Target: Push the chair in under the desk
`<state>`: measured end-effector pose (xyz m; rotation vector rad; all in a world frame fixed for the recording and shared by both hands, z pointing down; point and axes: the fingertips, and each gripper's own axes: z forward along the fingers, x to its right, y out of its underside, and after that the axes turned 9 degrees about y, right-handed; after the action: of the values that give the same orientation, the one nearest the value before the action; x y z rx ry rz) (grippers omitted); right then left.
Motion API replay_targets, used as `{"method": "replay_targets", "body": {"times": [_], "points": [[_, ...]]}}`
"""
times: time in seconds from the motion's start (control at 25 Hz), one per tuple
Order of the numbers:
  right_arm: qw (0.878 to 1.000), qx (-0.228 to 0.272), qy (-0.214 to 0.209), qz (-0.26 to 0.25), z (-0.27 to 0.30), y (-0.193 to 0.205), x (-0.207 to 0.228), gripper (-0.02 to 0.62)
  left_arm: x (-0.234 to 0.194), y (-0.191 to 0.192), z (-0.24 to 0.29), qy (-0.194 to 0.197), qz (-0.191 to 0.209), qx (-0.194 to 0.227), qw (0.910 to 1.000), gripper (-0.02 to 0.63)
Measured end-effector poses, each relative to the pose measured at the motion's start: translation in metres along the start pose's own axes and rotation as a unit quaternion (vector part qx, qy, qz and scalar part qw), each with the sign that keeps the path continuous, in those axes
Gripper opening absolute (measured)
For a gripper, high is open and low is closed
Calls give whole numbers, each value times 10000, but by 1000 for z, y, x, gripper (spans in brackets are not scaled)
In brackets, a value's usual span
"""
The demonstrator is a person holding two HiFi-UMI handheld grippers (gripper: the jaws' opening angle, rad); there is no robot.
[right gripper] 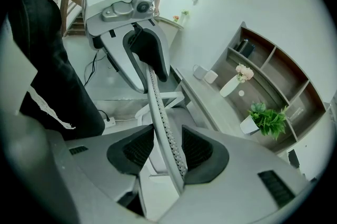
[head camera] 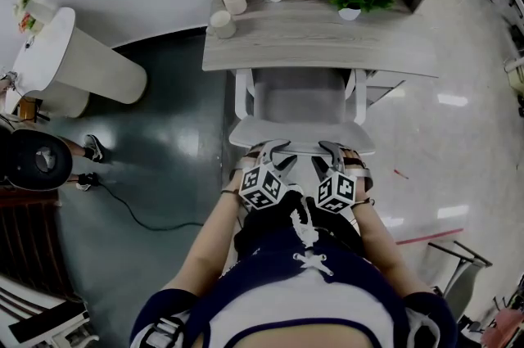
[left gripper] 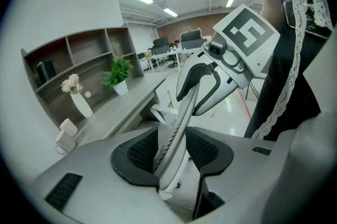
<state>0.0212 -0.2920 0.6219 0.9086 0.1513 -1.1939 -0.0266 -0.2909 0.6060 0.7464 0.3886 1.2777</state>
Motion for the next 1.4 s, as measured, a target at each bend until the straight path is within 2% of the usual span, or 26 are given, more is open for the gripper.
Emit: {"method": "replay_targets", "body": {"times": [1.4], "points": [[10000,6,12,-5,33,-6,36,156,-48,-5,11,-33,17,14,10000,170]]}}
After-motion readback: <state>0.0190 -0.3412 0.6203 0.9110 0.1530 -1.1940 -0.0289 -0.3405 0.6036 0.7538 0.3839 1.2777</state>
